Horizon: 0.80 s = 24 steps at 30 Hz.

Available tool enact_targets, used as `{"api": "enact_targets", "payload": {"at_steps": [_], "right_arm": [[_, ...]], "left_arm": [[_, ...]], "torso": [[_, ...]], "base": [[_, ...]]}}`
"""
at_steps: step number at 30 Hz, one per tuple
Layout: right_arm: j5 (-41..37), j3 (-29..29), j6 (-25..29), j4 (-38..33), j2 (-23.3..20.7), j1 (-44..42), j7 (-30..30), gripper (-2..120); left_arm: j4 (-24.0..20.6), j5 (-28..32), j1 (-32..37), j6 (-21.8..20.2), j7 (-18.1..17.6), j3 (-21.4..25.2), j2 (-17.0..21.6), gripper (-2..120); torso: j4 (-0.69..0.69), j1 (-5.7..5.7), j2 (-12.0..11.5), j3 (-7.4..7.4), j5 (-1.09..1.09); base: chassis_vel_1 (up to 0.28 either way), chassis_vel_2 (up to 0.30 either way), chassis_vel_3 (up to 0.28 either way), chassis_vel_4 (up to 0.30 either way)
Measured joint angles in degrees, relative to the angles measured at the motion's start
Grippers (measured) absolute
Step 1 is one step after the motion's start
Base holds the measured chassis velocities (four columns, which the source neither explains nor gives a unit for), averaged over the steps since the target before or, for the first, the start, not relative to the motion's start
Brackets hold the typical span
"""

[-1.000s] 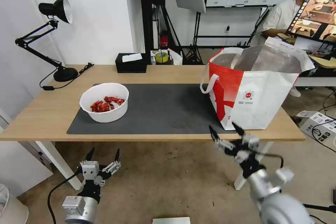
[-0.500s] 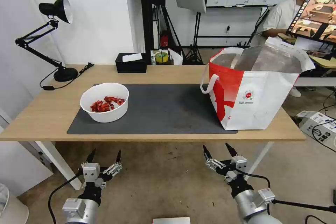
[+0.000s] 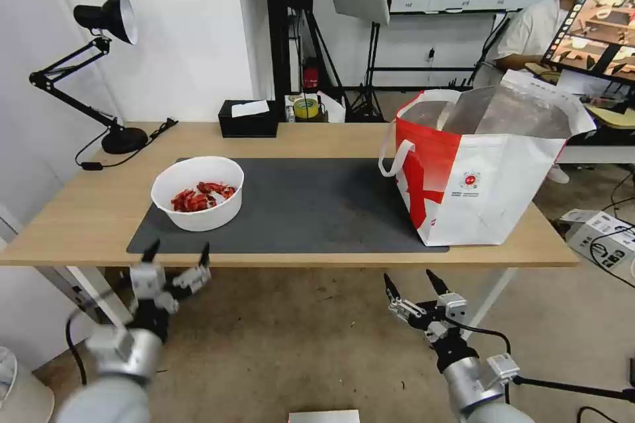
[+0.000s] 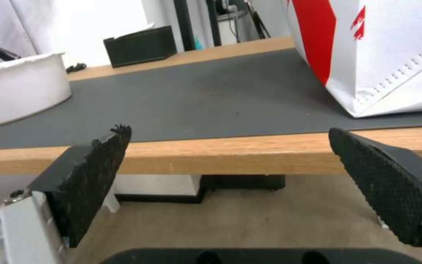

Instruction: Pick up the trash from the table and place it into the takeout bag.

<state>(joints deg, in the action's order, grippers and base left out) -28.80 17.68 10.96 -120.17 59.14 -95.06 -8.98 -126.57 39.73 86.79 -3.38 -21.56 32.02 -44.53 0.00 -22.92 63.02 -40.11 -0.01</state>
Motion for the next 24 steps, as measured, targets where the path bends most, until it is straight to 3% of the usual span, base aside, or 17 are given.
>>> {"api": "enact_targets", "payload": {"at_steps": [6,9,18,23,24], "right_arm": [[0.0,0.0,0.0,0.0,0.0,0.0,0.0,100],[-0.1,0.0,0.0,0.0,0.0,0.0,0.0,100],[-0.1,0.0,-0.1,-0.1,-0.1,0.1,0.0,100],[-0.1,0.0,-0.1,-0.1,-0.1,0.1,0.0,100],[-0.1,0.0,-0.1,-0.1,-0.1,0.1,0.0,100]], "left_arm": [[4.3,9.7,-10.8,-3.5,-1.1,-3.3,6.7,100],[9.7,15.4,-16.6,-5.1,-0.8,-5.2,10.3,100],[17.8,22.7,-21.6,-9.0,3.8,-5.9,14.7,100],[22.0,32.4,-28.0,-18.3,6.0,-8.1,16.3,100],[22.0,32.4,-28.0,-18.3,6.0,-8.1,16.3,100]], "torso": [[-0.01,0.00,0.0,0.00,0.00],[-0.02,-0.01,0.0,-0.01,0.01],[0.01,-0.01,0.0,-0.01,-0.02],[0.00,0.00,0.0,0.00,0.00],[0.00,0.00,0.0,0.00,0.00]], "base": [[0.000,0.000,0.000,0.000],[0.000,0.000,0.000,0.000],[0.000,0.000,0.000,0.000],[0.000,0.000,0.000,0.000],[0.000,0.000,0.000,0.000]]}}
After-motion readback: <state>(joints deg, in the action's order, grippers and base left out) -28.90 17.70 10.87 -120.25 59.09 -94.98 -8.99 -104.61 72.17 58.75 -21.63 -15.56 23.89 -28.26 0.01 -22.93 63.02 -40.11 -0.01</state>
